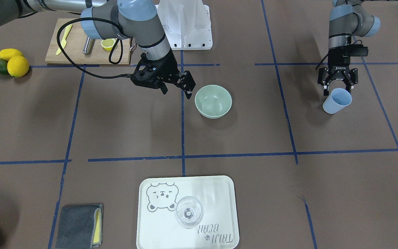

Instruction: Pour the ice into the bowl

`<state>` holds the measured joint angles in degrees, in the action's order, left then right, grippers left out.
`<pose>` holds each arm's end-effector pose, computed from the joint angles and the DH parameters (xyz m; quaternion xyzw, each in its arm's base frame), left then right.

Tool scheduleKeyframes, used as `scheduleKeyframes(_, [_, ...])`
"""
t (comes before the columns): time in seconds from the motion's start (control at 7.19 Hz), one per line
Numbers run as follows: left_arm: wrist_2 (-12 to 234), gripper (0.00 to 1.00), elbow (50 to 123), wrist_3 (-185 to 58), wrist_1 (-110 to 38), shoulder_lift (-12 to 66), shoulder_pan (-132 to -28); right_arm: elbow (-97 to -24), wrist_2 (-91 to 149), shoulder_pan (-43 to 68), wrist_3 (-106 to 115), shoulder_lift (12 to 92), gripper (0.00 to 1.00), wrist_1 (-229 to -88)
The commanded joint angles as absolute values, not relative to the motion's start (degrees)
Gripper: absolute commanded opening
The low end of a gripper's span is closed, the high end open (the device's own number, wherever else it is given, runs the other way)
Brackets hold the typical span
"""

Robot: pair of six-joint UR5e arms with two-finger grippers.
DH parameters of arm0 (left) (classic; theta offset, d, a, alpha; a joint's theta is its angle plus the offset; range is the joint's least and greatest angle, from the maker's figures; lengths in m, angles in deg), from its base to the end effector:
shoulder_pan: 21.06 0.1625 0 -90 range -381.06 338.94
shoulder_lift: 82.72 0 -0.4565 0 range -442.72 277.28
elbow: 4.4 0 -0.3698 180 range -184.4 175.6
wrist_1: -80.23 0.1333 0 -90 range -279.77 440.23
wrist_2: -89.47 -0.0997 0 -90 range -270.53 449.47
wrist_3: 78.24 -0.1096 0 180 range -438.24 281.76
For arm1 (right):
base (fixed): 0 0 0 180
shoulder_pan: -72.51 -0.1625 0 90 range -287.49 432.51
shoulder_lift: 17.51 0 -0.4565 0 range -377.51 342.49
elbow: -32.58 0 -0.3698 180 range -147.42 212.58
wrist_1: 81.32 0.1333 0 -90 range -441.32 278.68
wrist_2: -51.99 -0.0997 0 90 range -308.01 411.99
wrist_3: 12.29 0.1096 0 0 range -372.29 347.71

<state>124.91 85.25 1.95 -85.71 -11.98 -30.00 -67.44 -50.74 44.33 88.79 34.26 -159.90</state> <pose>0.2676 -0.2674 0.6698 0.4670 0.3481 -0.2104 0.7852 -0.5402 -0.4133 0.2131 -0.0216 -0.5032 0.2377 0.8305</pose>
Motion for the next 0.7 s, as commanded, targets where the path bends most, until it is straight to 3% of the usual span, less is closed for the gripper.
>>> scheduleKeyframes(0.0, [124.54,1.0,81.75,-1.24,-87.62,-9.35,-29.85,-67.61,-50.66,44.47,88.79,34.43,1.0,-159.9])
scheduleKeyframes(0.56, [124.54,1.0,79.81,-4.93,-87.81,-6.88,-29.93,-67.61,-49.79,44.47,88.79,34.43,1.0,-159.9])
